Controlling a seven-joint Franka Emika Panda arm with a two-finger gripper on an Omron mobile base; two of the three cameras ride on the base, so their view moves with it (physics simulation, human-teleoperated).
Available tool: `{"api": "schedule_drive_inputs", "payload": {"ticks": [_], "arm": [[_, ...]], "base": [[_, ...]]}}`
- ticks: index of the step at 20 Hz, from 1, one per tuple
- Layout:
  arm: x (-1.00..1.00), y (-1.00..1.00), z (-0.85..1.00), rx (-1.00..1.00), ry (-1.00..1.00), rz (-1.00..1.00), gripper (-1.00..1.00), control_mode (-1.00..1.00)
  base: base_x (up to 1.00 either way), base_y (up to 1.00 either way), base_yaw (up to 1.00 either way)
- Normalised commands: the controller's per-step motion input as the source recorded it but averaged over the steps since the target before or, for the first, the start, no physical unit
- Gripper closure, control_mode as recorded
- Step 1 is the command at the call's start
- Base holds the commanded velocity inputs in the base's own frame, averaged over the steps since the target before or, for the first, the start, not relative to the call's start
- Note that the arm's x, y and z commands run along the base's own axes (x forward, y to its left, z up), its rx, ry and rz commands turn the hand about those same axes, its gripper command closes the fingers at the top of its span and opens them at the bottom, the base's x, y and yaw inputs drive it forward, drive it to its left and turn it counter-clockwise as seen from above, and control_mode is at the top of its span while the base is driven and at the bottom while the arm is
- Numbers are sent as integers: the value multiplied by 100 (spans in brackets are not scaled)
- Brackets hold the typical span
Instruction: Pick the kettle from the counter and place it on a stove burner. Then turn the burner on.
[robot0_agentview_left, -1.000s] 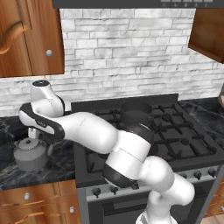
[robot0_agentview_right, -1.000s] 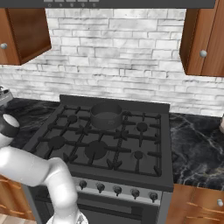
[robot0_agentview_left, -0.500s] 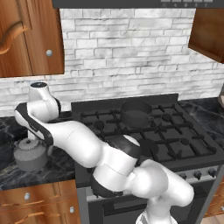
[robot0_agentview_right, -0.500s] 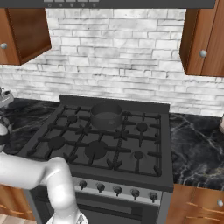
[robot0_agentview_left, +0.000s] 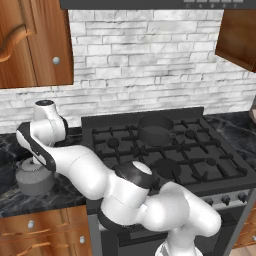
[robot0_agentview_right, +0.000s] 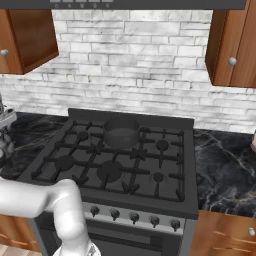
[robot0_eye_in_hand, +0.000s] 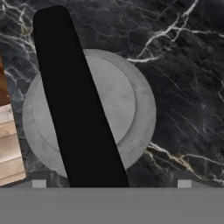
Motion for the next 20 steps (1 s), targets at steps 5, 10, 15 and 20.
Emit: {"api": "schedule_drive_inputs", "payload": {"ticks": [5, 10, 15, 20], "arm": [[0, 0, -3, 0, 1, 0, 100, -100], [-6, 0, 0, 0, -3, 0, 100, -100], [-24, -1, 12, 0, -34, 0, 100, -100], [-39, -33, 8, 0, -46, 0, 100, -100]], "base": [[0, 0, 0], [0, 0, 0], [0, 0, 0], [0, 0, 0]]}}
